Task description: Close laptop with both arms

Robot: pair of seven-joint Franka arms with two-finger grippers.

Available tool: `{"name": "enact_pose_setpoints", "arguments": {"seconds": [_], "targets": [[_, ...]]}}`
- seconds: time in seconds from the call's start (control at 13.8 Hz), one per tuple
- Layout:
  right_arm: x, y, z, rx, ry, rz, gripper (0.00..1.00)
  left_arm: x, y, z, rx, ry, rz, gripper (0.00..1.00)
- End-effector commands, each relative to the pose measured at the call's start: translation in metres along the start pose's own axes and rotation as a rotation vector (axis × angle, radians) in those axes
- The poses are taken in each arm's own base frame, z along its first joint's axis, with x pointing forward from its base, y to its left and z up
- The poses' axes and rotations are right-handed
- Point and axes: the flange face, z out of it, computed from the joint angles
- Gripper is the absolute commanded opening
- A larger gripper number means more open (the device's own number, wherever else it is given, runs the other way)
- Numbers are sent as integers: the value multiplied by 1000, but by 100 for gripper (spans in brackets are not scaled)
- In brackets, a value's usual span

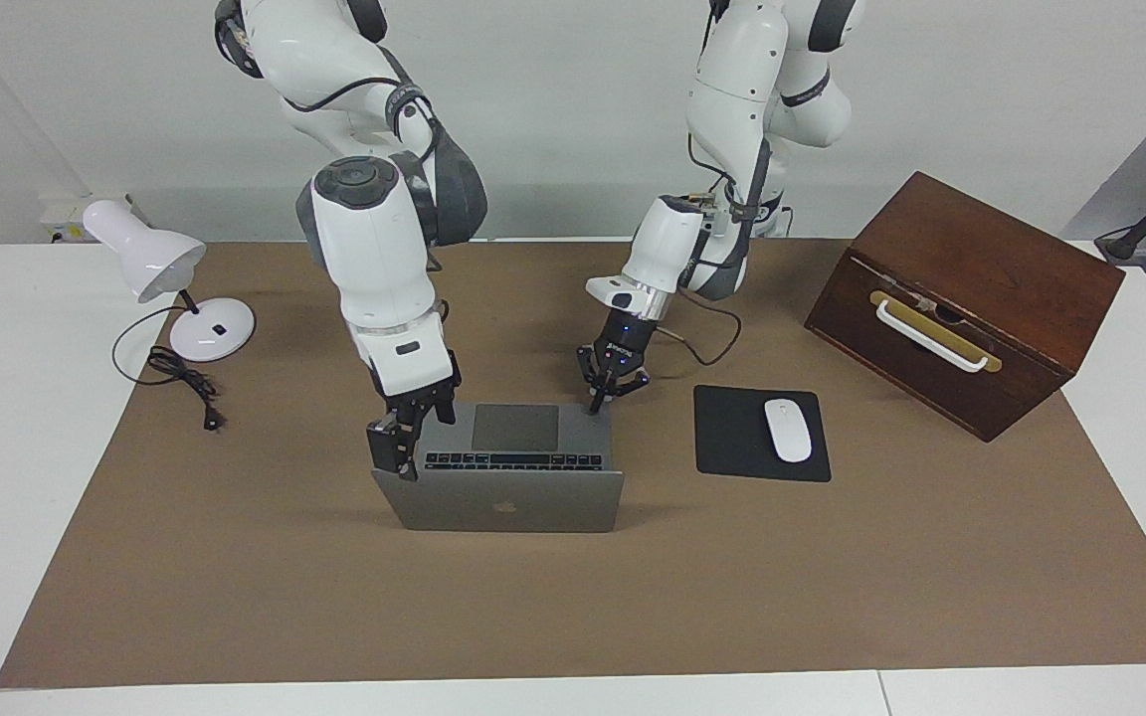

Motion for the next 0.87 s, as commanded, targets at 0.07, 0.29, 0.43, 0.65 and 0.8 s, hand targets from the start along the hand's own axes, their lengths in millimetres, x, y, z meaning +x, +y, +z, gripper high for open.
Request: {"name": "enact_pose_setpoints", "arguments": {"seconds": [0.07,0.29,0.43,0.65,0.8], "targets": [[4,-1,1,-13,1,17,100,-2,4,6,-1,9,11,0],[13,-8,0,-6,12,35,100,-3,5,7,-4,6,23,0],[14,-9,1,-4,14,34,100,-6,6,9,-7,0,41,0],[13,-6,8,-7,22,36,100,-6,1,12,-17,-2,103,0],[13,-6,22,3,19,24,100,-8,-2,14,-23,0,134,0]]}}
